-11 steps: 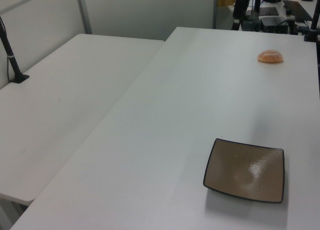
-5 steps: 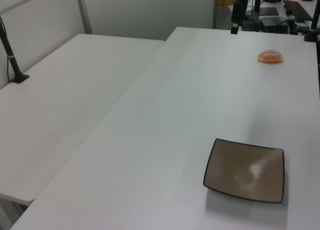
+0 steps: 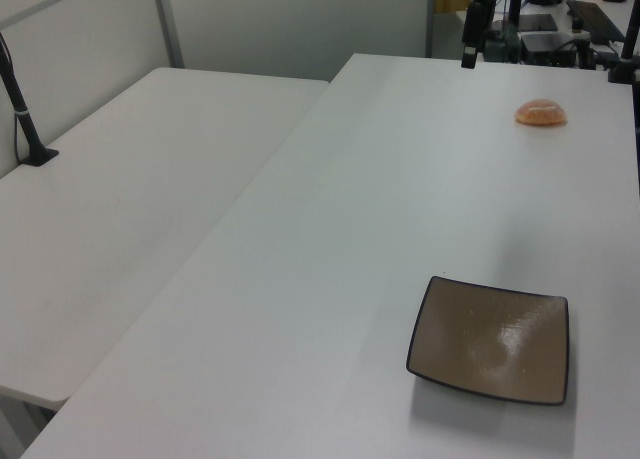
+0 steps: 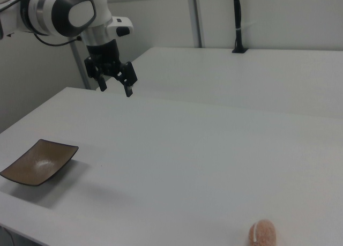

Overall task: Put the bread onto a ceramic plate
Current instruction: 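Move the open gripper from rest toward the orange bread roll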

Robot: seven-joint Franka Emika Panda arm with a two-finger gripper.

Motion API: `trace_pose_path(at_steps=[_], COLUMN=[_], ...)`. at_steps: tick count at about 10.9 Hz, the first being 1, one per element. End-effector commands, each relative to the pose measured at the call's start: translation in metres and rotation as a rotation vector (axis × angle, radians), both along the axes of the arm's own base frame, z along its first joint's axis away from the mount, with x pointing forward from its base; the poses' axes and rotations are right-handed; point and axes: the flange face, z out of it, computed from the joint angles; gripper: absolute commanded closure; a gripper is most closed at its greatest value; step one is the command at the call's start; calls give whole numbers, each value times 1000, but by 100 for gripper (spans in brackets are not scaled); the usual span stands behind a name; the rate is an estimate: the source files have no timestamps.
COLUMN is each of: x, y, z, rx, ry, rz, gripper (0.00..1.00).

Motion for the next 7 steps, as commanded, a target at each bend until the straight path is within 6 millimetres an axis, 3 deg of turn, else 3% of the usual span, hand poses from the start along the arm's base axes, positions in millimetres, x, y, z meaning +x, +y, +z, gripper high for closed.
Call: trace_pose_path(at_steps=[1, 2, 5, 7], x=[-1, -1, 5, 9], y=[-4, -14, -43, -83], z=[3, 0, -9, -18], rx=[7, -3, -30, -82], ry=[4, 4, 3, 25], rz=[103, 197, 258, 239], gripper=[0, 0, 0, 0])
